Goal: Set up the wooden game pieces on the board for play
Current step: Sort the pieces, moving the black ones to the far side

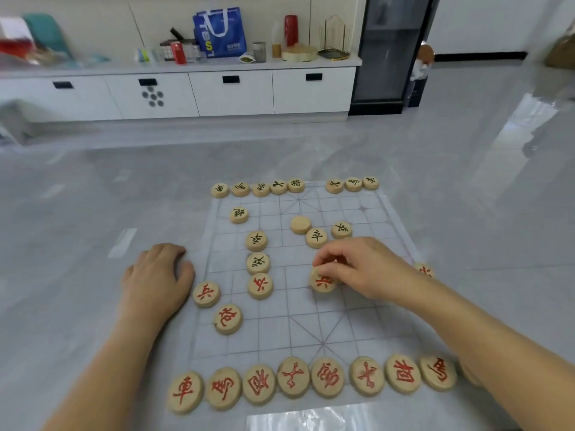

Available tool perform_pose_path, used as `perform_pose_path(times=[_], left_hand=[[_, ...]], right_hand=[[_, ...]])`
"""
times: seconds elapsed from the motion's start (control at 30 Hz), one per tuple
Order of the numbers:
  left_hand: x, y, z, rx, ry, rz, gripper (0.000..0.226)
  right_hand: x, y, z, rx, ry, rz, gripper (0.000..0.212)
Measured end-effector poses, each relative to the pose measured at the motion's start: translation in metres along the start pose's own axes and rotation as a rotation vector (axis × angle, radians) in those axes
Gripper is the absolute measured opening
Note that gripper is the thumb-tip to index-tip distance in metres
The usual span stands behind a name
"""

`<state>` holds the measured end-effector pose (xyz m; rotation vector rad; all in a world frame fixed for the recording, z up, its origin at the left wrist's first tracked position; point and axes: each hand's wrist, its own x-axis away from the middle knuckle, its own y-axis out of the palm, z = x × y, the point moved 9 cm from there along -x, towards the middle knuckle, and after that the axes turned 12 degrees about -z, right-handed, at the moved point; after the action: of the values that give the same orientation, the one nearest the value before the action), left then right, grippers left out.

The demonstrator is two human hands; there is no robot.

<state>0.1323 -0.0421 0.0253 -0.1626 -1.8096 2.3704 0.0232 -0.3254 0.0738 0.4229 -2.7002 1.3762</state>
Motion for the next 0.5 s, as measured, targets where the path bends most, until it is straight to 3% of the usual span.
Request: perform_pose_path(times=[0.17, 0.3, 0.43, 0.5], left_hand=[[0.0, 0.0, 0.0, 0.021, 0.012, 0.019, 0.034], [0.0, 0.001, -0.001, 0.023, 0.013, 0.027, 0.03], [-0.001, 0.001, -0.001, 0.025, 0.014, 0.022, 0.031], [-0.001, 0.001, -0.001, 0.023, 0.017, 0.019, 0.031]], right_hand=[[-0.033, 0.026, -0.003, 0.2, -0.051, -0.084, 0.017], [-0.039, 0.028, 0.006, 0.263, -0.05, -0.051, 0.02], [-0.038, 0.024, 0.009, 0.24, -0.063, -0.035, 0.022], [-0.032, 0.007, 0.015, 0.118, -0.059, 0.053, 0.02]])
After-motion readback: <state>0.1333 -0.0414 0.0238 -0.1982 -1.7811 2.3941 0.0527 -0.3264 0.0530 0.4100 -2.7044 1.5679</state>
